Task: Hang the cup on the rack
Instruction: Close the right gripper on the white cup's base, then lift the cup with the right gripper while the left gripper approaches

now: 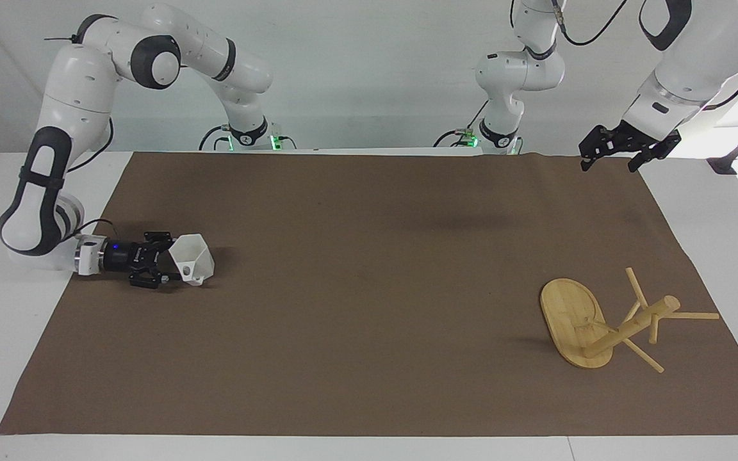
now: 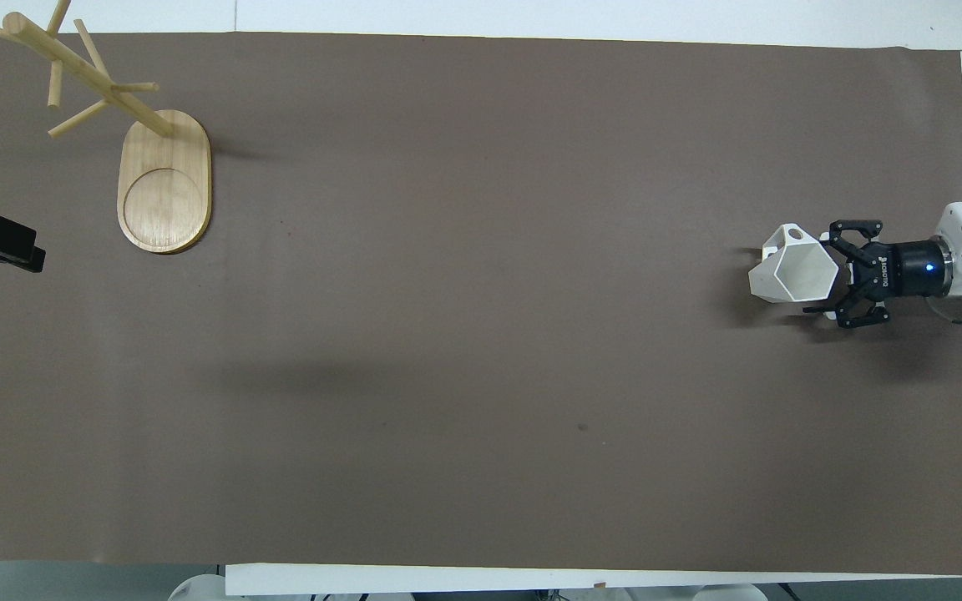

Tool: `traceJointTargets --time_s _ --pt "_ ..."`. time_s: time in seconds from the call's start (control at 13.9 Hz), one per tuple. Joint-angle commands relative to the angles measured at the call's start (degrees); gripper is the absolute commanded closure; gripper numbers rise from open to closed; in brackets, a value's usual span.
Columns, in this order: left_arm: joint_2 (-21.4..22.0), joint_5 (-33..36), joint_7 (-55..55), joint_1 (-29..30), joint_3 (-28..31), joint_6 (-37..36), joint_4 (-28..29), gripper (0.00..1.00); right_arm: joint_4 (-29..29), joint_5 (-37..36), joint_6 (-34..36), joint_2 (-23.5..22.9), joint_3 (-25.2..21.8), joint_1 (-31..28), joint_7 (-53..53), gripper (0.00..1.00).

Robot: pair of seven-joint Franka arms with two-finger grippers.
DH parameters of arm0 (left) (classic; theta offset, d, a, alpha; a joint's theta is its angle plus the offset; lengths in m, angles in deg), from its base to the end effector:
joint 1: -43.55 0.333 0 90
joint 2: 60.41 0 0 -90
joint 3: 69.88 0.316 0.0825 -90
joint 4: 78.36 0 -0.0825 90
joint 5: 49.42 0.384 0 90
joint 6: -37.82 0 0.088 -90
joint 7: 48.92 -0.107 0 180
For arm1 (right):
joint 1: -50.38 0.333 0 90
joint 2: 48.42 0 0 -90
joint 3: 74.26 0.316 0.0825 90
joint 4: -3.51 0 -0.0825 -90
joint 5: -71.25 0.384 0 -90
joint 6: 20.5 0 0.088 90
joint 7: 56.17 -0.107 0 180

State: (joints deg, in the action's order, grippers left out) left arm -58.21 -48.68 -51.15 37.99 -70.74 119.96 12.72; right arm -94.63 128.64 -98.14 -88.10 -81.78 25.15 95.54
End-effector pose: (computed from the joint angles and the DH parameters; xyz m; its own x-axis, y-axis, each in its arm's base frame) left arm 0.5243 -0.0576 0.6253 0.9820 -0.1478 -0.1178 -0.1499 -0.9887 -0.0089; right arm 0.5430 -0.2183 0.1972 -0.0889 0.2607 0.9613 0.9951 0.0644 0.0745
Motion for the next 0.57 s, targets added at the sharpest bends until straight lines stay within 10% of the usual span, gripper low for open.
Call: traceJointTargets --time_s 0.0,0.5 --pt "1.31 -0.39 -0.84 -0.07 0.50 -0.32 1.29 0.01 -3.19 1.31 -1.02 1.71 -0.03 0.00 1.40 0.00" --pt "1.31 -0.39 -0.84 -0.07 0.50 -0.32 1.29 0.01 -4.43 2.98 -1.02 2.06 -0.03 1.59 3.15 0.00"
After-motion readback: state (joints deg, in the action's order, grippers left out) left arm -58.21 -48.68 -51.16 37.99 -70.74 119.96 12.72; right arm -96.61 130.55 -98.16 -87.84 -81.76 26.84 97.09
